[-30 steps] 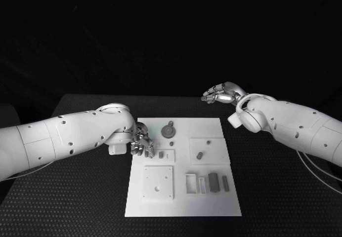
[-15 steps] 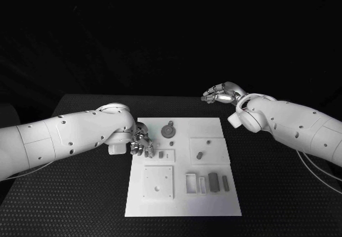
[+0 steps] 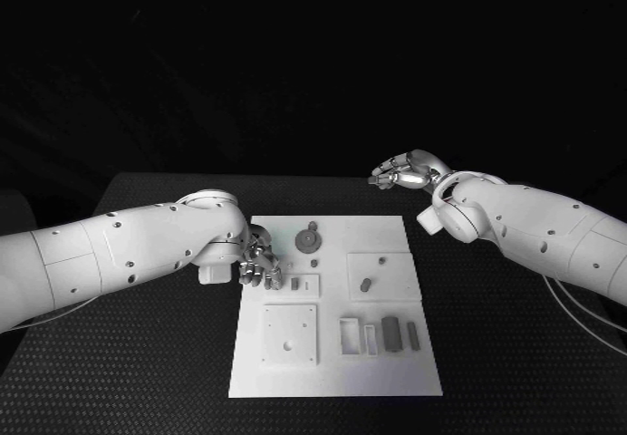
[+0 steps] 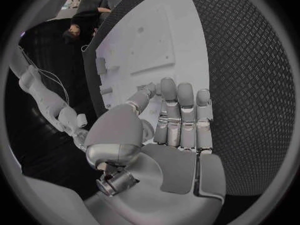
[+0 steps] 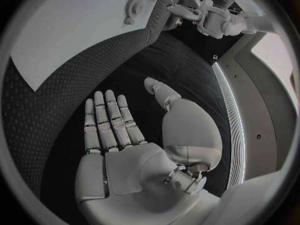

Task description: Assemble the parts on the task board

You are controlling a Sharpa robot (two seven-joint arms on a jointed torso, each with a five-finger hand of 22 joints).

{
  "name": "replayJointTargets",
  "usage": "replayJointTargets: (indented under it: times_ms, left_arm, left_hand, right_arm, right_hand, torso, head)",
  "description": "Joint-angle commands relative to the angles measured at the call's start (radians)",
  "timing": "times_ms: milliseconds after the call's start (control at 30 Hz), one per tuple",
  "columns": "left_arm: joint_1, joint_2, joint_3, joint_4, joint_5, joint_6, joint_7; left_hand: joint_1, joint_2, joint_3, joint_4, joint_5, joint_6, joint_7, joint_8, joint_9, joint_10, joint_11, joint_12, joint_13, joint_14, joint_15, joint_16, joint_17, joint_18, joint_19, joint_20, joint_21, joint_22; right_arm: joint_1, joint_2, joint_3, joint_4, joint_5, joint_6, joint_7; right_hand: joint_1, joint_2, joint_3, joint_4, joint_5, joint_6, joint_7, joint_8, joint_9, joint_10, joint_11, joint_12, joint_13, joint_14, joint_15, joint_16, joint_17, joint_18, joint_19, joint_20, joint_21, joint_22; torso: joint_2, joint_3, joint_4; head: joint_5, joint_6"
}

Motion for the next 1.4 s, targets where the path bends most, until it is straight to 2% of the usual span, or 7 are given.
replayJointTargets:
  times_ms: [33, 433, 567, 800, 1033, 1233, 1400]
  left_arm:
    - [-0.004, 0.005, -0.001, 0.001, -0.002, 0.012, 0.005]
    - [-0.012, 0.014, -0.001, -0.008, -0.037, -0.027, -0.008]
    - [-0.015, 0.02, -0.001, -0.015, -0.045, -0.049, -0.008]
    - [-0.015, 0.026, -0.001, -0.018, -0.051, -0.019, -0.014]
    - [-0.022, 0.034, -0.001, -0.022, -0.051, -0.007, -0.019]
    - [-0.023, 0.027, -0.001, -0.015, -0.064, -0.022, -0.017]
    - [-0.023, 0.022, -0.001, -0.011, -0.073, -0.054, -0.018]
  left_hand:
    - [0.016, 0.011, 0.053, -0.048, 0.005, 0.005, -0.005, 0.002, 0.001, 0.032, -0.03, 0.001, 0.002, 0.005, -0.001, 0.005, 0.0, 0.002, 0.008, -0.097, 0.003, 0.021]
    - [0.0, 0.018, 0.056, -0.032, 0.001, 0.004, -0.004, -0.001, 0.004, 0.032, -0.03, 0.001, 0.002, 0.007, -0.002, 0.004, -0.001, 0.002, 0.011, -0.097, 0.005, 0.02]
    - [-0.014, 0.022, 0.057, -0.016, -0.024, 0.002, -0.004, -0.004, 0.007, 0.032, -0.03, 0.0, 0.003, 0.008, -0.004, 0.003, -0.001, 0.002, 0.012, -0.098, 0.006, 0.02]
    - [-0.024, 0.027, 0.057, -0.005, -0.027, 0.003, -0.005, -0.005, 0.01, 0.033, -0.031, 0.001, 0.004, 0.009, -0.005, 0.003, -0.001, 0.002, 0.013, -0.099, 0.006, 0.019]
    - [-0.023, 0.019, 0.059, -0.011, -0.019, 0.004, -0.005, -0.005, 0.012, 0.033, -0.03, 0.002, 0.005, 0.008, -0.006, 0.002, -0.001, 0.002, 0.011, -0.1, 0.007, 0.02]
    - [-0.023, -0.003, 0.058, -0.017, -0.012, 0.002, -0.004, -0.007, 0.014, 0.031, -0.029, 0.002, 0.005, 0.007, -0.007, 0.001, -0.001, 0.001, 0.011, -0.1, 0.008, 0.02]
    - [-0.06, -0.066, 0.029, 0.003, -0.026, -0.014, 0.001, -0.022, 0.01, 0.025, -0.025, -0.003, 0.005, 0.003, -0.008, -0.003, -0.002, 0.001, 0.012, -0.1, 0.008, 0.019]
  right_arm:
    - [0.0, 0.001, 0.0, 0.001, 0.0, 0.013, 0.01]
    - [0.0, 0.0, 0.0, 0.002, 0.001, 0.013, 0.01]
    - [0.0, -0.001, 0.0, 0.002, 0.001, 0.013, 0.01]
    - [0.0, -0.001, 0.0, 0.003, 0.001, 0.014, 0.01]
    - [0.0, -0.002, 0.0, 0.005, 0.001, 0.014, 0.01]
    - [0.0, -0.004, 0.0, 0.004, 0.001, 0.013, 0.01]
    - [0.0, -0.004, 0.0, 0.005, 0.001, 0.013, 0.011]
  right_hand:
    - [-0.006, 0.006, -0.002, 0.004, 0.006, -0.007, 0.017, 0.005, -0.001, 0.008, 0.0, -0.005, 0.001, -0.002, 0.004, -0.005, -0.001, -0.021, -0.004, -0.001, -0.005, 0.001]
    - [-0.006, 0.006, -0.002, 0.004, 0.006, -0.007, 0.017, 0.006, -0.001, 0.008, 0.0, -0.005, 0.001, -0.002, 0.004, -0.005, -0.001, -0.021, -0.004, -0.001, -0.005, 0.001]
    - [-0.006, 0.007, -0.002, 0.004, 0.006, -0.007, 0.017, 0.006, -0.001, 0.008, 0.0, -0.005, 0.001, -0.002, 0.004, -0.005, -0.001, -0.021, -0.004, -0.001, -0.005, 0.001]
    - [-0.005, 0.006, -0.002, 0.004, 0.006, -0.007, 0.017, 0.006, -0.001, 0.008, 0.0, -0.005, 0.001, -0.002, 0.004, -0.005, -0.001, -0.021, -0.004, -0.001, -0.005, 0.001]
    - [-0.005, 0.006, -0.002, 0.004, 0.006, -0.007, 0.017, 0.006, -0.002, 0.008, 0.0, -0.005, 0.001, -0.003, 0.004, -0.005, -0.001, -0.021, -0.004, -0.001, -0.005, 0.001]
    - [-0.005, 0.006, -0.002, 0.003, 0.007, -0.007, 0.017, 0.006, -0.002, 0.008, 0.0, -0.005, 0.001, -0.003, 0.004, -0.005, -0.001, -0.021, -0.004, -0.001, -0.005, 0.001]
    - [-0.005, 0.006, -0.002, 0.003, 0.007, -0.008, 0.017, 0.006, -0.002, 0.008, 0.001, -0.005, 0.001, -0.003, 0.005, -0.005, -0.001, -0.021, -0.004, -0.001, -0.005, 0.001]
  torso:
    - [0.001, -0.0001, 0.0008]
    - [0.0, -0.0004, 0.0]
    - [0.0, -0.0008, 0.0006]
    - [-0.001, -0.0003, 0.0006]
    - [0.0, 0.0, 0.0004]
    - [0.0, -0.0004, 0.0003]
    - [0.0, -0.0002, 0.0014]
  head:
    - [-0.001, 0.0]
    - [-0.002, 0.001]
    - [-0.002, 0.001]
    - [-0.003, 0.001]
    - [-0.005, 0.0]
    - [-0.005, 0.0]
    - [-0.007, 0.0]
